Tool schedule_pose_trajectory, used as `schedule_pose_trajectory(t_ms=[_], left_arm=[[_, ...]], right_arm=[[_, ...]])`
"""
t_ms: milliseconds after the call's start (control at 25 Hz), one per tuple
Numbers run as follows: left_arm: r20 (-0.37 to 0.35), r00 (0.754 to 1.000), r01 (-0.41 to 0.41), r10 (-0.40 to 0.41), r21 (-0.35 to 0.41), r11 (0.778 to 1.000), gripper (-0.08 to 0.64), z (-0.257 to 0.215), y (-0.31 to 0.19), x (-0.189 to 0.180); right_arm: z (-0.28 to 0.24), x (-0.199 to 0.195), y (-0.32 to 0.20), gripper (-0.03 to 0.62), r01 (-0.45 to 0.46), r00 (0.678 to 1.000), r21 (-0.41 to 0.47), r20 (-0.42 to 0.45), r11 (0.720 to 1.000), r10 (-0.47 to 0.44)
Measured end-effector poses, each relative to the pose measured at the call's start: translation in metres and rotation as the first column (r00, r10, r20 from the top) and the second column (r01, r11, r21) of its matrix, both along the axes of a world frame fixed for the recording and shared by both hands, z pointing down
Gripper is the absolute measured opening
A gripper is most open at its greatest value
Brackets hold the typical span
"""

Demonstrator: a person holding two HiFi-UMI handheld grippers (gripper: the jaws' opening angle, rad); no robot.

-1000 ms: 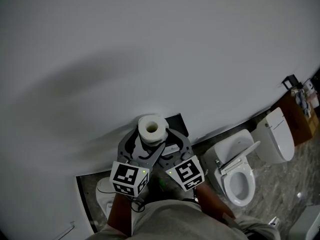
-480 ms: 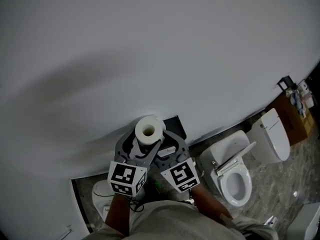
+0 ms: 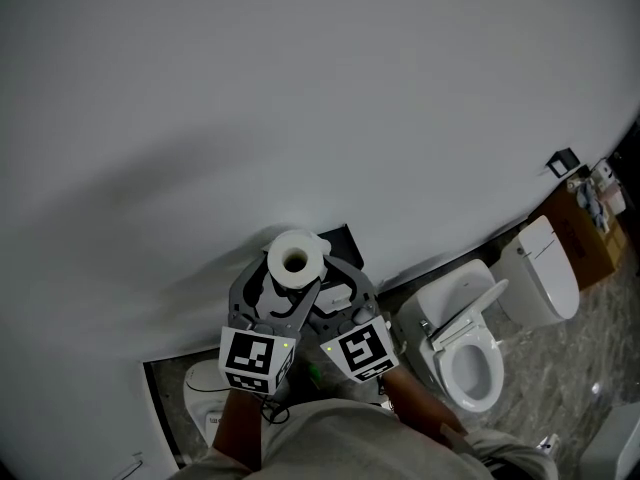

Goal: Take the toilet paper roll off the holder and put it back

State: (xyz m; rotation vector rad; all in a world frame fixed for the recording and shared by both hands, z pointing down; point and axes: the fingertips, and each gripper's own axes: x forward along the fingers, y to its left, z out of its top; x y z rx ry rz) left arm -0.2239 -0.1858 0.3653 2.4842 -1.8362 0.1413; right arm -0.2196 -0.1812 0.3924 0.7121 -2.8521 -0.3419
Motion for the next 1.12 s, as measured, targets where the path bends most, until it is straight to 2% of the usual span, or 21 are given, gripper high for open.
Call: schedule_pose_trajectory(t_ms=[80, 280, 400, 600, 720, 920, 1120], left_arm=[[-0.024, 1.000, -0.006, 0.006, 0.023, 1.000, 0.351, -0.008, 0.006, 0.002], [-0.024, 0.999, -0.028, 0.029, 0.042, 0.999, 0.351, -0.014, 0.018, 0.021], [-0.022, 0.998, -0.050, 0.051, 0.038, 0.998, 0.351, -0.013, 0.022, 0.041], [-0.026, 0.996, -0.089, 0.090, 0.029, 0.996, 0.351, -0.009, 0.034, 0.081], [-0.035, 0.993, -0.111, 0.111, 0.019, 0.994, 0.351, -0.012, 0.037, 0.090], [-0.041, 0.989, -0.140, 0.140, 0.003, 0.990, 0.351, -0.005, 0.051, 0.127], [-0.055, 0.984, -0.169, 0.168, -0.015, 0.986, 0.351, 0.007, 0.062, 0.163]], right_arm=[[-0.008, 0.003, 0.006, 0.304, 0.003, 1.000, 0.008, 0.023, 1.000, -0.003], [-0.015, 0.024, 0.019, 0.304, -0.022, 1.000, 0.018, -0.004, 1.000, 0.022], [-0.013, 0.042, 0.023, 0.304, -0.038, 0.999, 0.028, 0.023, 0.999, 0.038], [-0.010, 0.082, 0.035, 0.304, -0.082, 0.997, 0.010, 0.004, 0.997, 0.082], [-0.012, 0.091, 0.039, 0.304, -0.102, 0.995, 0.000, 0.021, 0.995, 0.102], [-0.008, 0.129, 0.054, 0.304, -0.134, 0.991, -0.026, -0.018, 0.991, 0.134], [0.005, 0.164, 0.065, 0.304, -0.155, 0.988, -0.028, -0.018, 0.987, 0.155]])
